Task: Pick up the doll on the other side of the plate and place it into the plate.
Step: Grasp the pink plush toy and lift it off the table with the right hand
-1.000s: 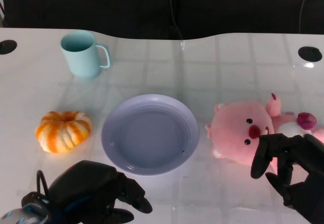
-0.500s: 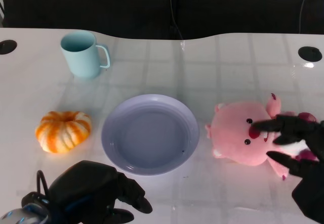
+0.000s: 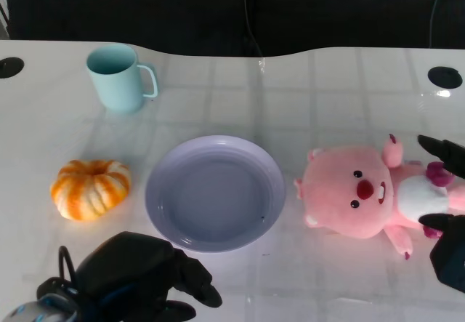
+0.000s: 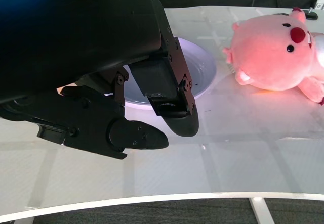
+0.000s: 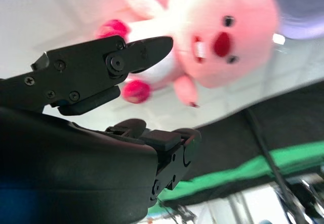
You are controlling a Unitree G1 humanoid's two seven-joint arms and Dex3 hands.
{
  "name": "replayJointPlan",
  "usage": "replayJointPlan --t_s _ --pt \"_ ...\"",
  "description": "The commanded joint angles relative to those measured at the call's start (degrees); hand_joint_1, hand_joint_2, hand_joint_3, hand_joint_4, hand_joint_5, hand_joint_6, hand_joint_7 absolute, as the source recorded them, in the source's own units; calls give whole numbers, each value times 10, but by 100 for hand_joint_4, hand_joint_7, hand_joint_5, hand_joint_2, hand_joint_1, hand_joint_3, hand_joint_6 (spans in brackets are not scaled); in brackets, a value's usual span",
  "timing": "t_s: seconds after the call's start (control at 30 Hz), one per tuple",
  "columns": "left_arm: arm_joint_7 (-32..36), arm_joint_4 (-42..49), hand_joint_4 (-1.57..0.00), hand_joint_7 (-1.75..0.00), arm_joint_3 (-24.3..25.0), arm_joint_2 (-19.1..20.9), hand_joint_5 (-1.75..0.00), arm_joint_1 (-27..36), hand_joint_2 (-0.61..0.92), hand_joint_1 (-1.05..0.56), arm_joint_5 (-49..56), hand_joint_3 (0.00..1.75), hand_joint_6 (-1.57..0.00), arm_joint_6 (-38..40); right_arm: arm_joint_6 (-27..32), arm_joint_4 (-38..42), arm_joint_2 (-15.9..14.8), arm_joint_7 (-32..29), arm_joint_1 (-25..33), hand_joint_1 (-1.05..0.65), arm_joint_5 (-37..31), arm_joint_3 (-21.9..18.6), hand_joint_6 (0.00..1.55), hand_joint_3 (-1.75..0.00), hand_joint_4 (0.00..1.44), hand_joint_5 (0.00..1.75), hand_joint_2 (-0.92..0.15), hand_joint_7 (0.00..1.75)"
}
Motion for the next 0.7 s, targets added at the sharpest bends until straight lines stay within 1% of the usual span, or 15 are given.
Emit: replayJointPlan --t_s 0.03,0.2,0.37,0.53,0.7 --pt "-1 -4 -77 0 -2 5 -123 -3 92 -24 5 25 -110 -2 26 -10 -12 20 -14 -55 -17 11 15 0 0 27 -89 1" --pt "3 -5 -78 0 1 8 -123 -1 92 -23 8 24 -110 -9 66 3 -12 49 -38 -59 -41 39 16 -1 0 27 -90 1" --pt "-8 -14 -77 0 4 8 -123 2 92 -24 3 24 -109 4 85 46 -11 64 -71 -61 -53 70 17 -1 0 26 -91 1" --pt "-7 -14 -76 0 5 10 -121 4 92 -25 1 26 -109 3 64 132 -9 50 -110 -61 -64 108 22 0 3 26 -91 3" --pt "-1 -16 -79 -1 7 12 -123 9 92 -24 -4 25 -110 -5 68 221 3 45 -160 -61 -76 145 25 -1 8 26 -92 3"
